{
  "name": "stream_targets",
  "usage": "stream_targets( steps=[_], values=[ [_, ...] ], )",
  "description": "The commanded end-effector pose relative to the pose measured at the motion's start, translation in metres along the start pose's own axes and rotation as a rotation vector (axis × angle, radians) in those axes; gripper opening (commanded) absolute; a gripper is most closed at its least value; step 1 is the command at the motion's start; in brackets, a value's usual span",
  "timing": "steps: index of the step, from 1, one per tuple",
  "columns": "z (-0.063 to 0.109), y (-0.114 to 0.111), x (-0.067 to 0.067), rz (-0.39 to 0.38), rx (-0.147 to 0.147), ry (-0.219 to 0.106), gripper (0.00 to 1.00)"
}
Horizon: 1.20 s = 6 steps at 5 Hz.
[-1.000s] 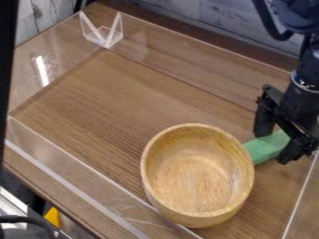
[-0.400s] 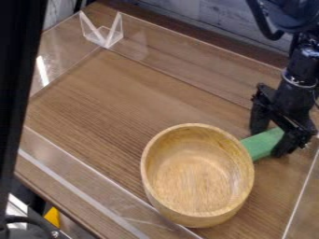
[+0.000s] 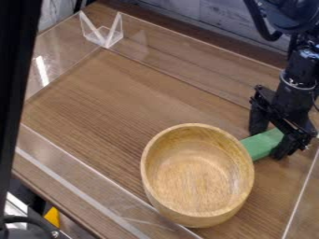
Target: Put the green block in the brown bowl
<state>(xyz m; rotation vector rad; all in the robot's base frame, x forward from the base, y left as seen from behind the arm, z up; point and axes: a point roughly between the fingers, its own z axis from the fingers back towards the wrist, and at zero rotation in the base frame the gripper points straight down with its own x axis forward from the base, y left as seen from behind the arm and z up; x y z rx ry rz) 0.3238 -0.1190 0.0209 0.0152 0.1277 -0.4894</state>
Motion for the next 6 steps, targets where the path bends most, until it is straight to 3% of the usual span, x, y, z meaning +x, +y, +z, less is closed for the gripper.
stream_targets(
  steps=[1,2,4,6],
  values=[
    [0.019,-0.006,0.007,0.009,0.003,-0.045,1.0],
    [0.016,-0.011,0.012,0.016,-0.004,-0.04,1.0],
    [0.011,-0.007,-0.004,0.049,-0.015,-0.028,1.0],
    [0.01,-0.002,0.0,0.194,-0.034,-0.019,1.0]
  ],
)
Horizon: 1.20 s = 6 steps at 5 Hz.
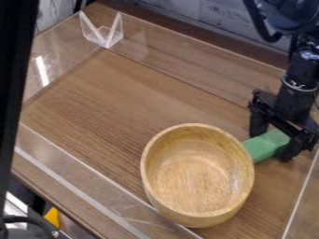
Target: Put the green block in the brown bowl
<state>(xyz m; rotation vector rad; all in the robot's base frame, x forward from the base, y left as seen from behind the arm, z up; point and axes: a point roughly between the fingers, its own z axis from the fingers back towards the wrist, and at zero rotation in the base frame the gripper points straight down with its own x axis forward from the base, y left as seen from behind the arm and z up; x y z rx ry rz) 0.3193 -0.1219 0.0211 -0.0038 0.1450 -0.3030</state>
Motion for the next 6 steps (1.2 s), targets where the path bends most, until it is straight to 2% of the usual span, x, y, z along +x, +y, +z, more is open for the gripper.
stream_targets(
  steps=[1,2,3,4,6],
  values=[
    [0.008,0.002,0.001,-0.041,0.011,-0.023,1.0],
    [0.006,0.003,-0.001,-0.09,0.023,-0.015,1.0],
    [0.005,0.004,0.002,-0.121,0.023,-0.019,0.0],
    [0.01,0.004,0.003,-0.146,0.015,-0.033,0.0],
    [0.027,0.008,-0.001,-0.174,-0.011,-0.08,0.0]
  ],
)
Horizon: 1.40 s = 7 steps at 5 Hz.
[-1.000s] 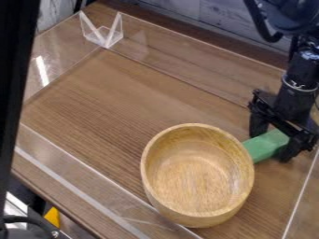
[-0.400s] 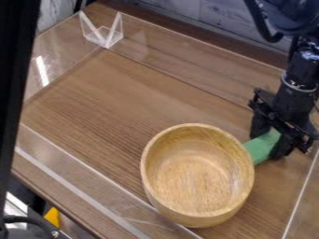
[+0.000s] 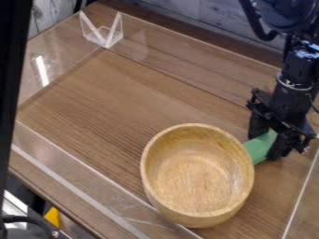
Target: Put the green block in the brown bowl
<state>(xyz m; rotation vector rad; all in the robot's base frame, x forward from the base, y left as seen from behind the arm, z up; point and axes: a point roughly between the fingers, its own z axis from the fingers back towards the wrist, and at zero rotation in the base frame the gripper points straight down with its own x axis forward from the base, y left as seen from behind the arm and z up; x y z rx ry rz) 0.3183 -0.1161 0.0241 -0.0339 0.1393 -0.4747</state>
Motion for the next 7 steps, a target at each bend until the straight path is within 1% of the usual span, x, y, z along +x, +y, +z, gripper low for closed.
stream_targets(
  steps=[1,2,3,4,5,6,7],
  values=[
    [0.03,0.004,0.0,-0.01,0.0,-0.099,0.0],
    [0.054,-0.006,-0.003,-0.02,-0.009,-0.125,0.0],
    [0.093,-0.009,-0.031,0.046,-0.023,-0.177,0.0],
    [0.076,0.001,-0.067,0.169,-0.052,-0.183,0.0],
    [0.055,-0.003,-0.097,0.228,-0.069,-0.187,0.0],
    [0.063,-0.011,-0.109,0.313,-0.079,-0.237,0.0],
    [0.054,-0.02,-0.11,0.374,-0.084,-0.246,0.0]
  ],
)
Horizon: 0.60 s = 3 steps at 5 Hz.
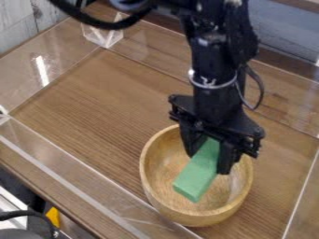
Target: Put the green block in the brown bowl
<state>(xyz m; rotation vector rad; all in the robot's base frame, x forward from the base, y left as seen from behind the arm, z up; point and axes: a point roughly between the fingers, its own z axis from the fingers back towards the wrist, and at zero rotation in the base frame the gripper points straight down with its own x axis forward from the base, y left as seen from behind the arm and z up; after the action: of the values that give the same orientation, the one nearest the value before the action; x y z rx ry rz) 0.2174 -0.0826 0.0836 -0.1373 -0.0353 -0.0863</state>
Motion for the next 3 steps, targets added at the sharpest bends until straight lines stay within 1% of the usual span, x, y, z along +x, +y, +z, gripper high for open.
stream_targets(
  steps=[1,2,3],
  values=[
    [0.017,-0.012,0.007,-0.004,-0.015,-0.049,0.0],
    [0.025,-0.02,0.009,0.001,-0.024,-0.055,0.0],
    [0.015,-0.022,0.014,-0.052,-0.028,-0.05,0.0]
  ],
)
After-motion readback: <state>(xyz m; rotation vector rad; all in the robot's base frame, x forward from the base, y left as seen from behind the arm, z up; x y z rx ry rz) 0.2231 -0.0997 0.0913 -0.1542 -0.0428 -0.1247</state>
